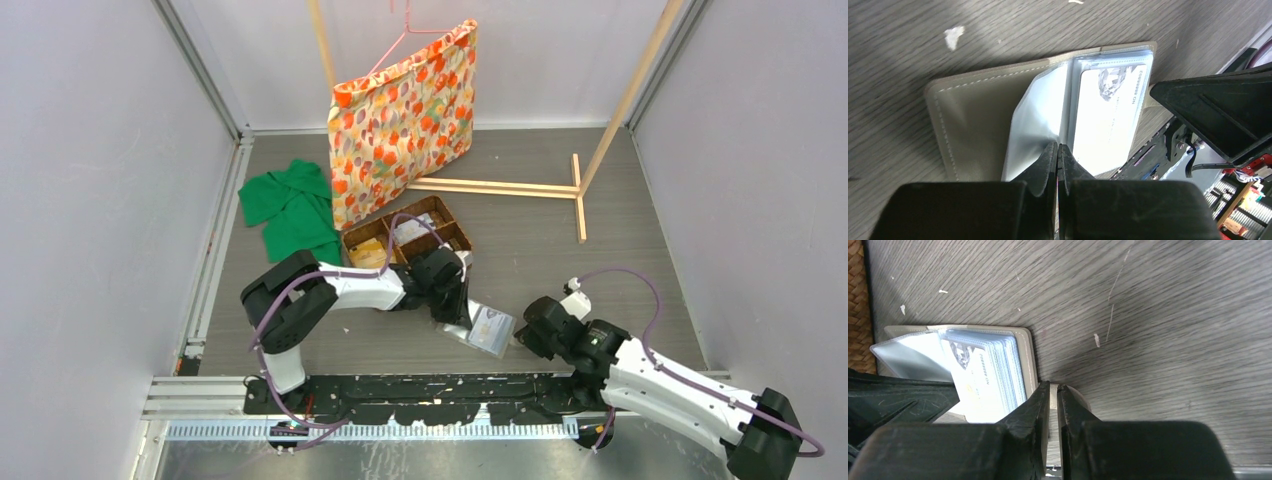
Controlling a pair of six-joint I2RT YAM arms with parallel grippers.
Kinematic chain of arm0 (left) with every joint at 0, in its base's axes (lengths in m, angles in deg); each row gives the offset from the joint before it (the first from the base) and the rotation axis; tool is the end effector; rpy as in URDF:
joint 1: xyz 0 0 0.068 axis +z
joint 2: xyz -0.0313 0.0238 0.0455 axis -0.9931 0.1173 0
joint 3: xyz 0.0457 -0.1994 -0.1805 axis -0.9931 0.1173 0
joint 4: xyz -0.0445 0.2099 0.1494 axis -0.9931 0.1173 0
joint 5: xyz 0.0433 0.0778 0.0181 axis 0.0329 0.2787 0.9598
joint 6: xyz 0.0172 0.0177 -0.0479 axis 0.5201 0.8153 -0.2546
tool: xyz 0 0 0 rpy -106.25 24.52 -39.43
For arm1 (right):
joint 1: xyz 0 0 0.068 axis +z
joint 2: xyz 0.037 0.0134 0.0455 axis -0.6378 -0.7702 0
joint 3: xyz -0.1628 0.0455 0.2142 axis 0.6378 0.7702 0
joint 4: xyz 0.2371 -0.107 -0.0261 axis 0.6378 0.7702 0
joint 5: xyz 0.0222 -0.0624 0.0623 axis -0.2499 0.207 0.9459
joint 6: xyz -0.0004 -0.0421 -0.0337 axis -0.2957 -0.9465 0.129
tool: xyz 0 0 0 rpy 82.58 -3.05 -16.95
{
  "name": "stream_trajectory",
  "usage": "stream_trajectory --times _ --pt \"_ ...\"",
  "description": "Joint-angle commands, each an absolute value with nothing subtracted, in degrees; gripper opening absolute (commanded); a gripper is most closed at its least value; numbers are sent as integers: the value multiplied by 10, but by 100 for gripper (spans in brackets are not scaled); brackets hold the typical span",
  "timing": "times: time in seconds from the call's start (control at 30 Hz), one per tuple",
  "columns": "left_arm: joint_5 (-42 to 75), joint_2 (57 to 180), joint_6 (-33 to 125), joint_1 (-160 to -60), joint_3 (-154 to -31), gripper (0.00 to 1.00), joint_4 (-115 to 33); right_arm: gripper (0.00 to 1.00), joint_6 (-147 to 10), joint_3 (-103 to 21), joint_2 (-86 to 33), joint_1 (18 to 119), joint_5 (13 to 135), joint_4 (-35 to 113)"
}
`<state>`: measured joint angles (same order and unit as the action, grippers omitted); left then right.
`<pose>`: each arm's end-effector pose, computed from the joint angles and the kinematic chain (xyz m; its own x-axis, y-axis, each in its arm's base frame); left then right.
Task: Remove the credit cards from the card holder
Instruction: Remove the credit card from the card holder.
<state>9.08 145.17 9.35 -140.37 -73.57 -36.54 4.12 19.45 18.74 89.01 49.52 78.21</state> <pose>0.1811 -0.2979 0.1415 -0.9540 0.1538 -0.2574 0.2835 0.7421 -0.6074 0.0792 0.0763 0.1439 -0.7206 0.6047 -0.3392 0.4422 0.7777 0.4468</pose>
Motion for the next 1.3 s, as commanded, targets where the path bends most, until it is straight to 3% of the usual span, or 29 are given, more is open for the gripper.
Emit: stream_trajectory --times 0.0,0.17,0.3,0.5,0.8,1.07,1.27 --pt "87 1480 98 -1423 -763 1 -367 16 81 172 163 890 451 828" --pt "83 1507 92 -1439 -799 1 -371 16 95 147 108 890 438 832" --pt "93 1515 128 -1436 -834 0 -337 18 86 128 131 890 421 850" --pt "79 1519 170 -1433 -874 1 -285 36 75 109 230 890 386 882" --pt "94 1480 167 -1424 -866 1 -258 36 39 77 221 891 414 817" --pt "85 1452 123 -1421 -851 11 -292 36 7 94 140 891 449 755" --pt "80 1447 67 -1422 -821 15 -356 36 8 152 169 890 466 719"
